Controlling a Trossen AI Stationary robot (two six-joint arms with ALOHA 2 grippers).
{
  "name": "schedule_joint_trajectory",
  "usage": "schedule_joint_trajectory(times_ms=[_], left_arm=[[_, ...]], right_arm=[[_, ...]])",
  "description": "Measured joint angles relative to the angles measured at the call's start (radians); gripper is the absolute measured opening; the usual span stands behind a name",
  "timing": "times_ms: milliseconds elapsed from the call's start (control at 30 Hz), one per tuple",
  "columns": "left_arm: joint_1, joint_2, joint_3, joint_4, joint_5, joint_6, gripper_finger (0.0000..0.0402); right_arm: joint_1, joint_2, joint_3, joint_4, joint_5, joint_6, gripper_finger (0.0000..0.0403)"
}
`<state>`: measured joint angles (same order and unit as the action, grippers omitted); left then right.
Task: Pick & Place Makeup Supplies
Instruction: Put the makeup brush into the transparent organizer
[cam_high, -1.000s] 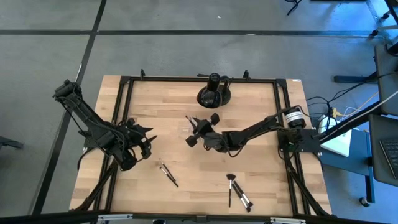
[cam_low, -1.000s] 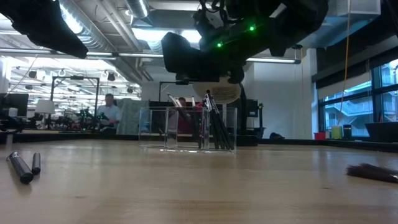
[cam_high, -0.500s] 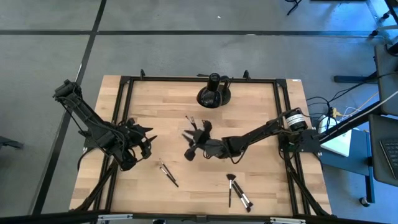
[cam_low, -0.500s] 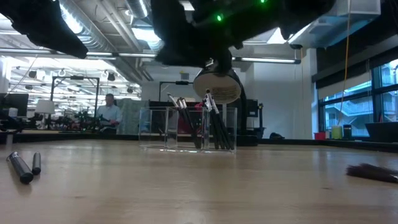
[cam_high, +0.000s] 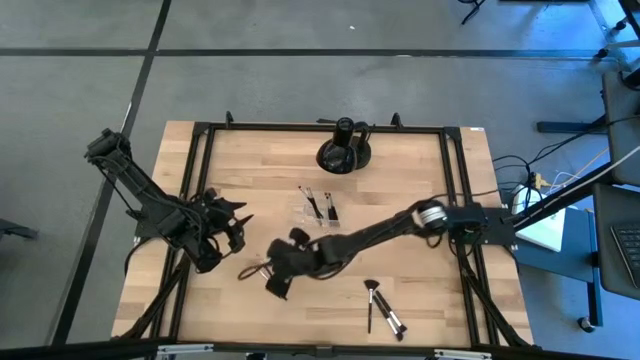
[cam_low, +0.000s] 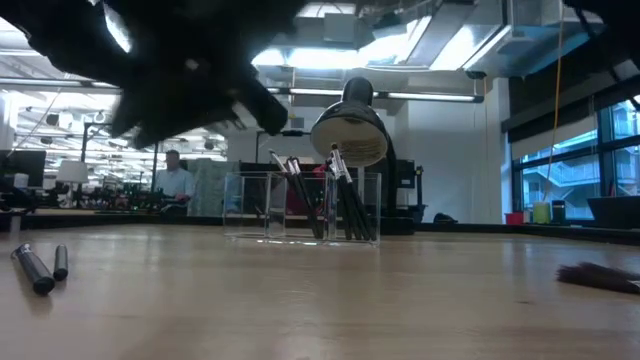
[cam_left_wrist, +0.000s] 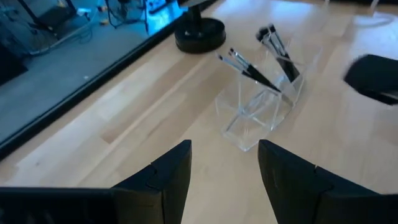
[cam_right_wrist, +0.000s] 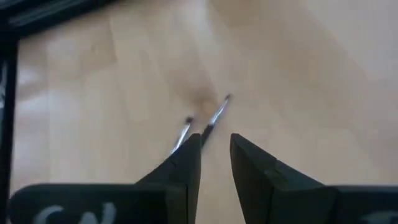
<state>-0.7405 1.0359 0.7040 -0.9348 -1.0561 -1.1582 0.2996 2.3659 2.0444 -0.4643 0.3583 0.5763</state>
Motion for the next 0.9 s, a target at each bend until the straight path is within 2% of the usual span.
schedule_joint_trajectory(times_ms=[167,300,667,900], left_arm=[[0.017,0.000,0.000,-0.005,0.035,0.001,0.0180],[0.017,0.000,0.000,-0.008,0.048,0.002,0.0180],[0.017,0.000,0.000,-0.008,0.048,0.001,0.0180],[0.017,0.000,0.000,-0.008,0.048,0.001,0.0180]], right_arm=[[-0.002,0.139,0.204,-0.162,0.002,0.047,0.0088],[-0.003,0.187,0.284,-0.130,0.004,0.048,0.0088],[-0.007,0.265,0.298,-0.057,-0.062,0.045,0.0088],[-0.006,0.267,0.295,-0.066,-0.041,0.044,0.0087]])
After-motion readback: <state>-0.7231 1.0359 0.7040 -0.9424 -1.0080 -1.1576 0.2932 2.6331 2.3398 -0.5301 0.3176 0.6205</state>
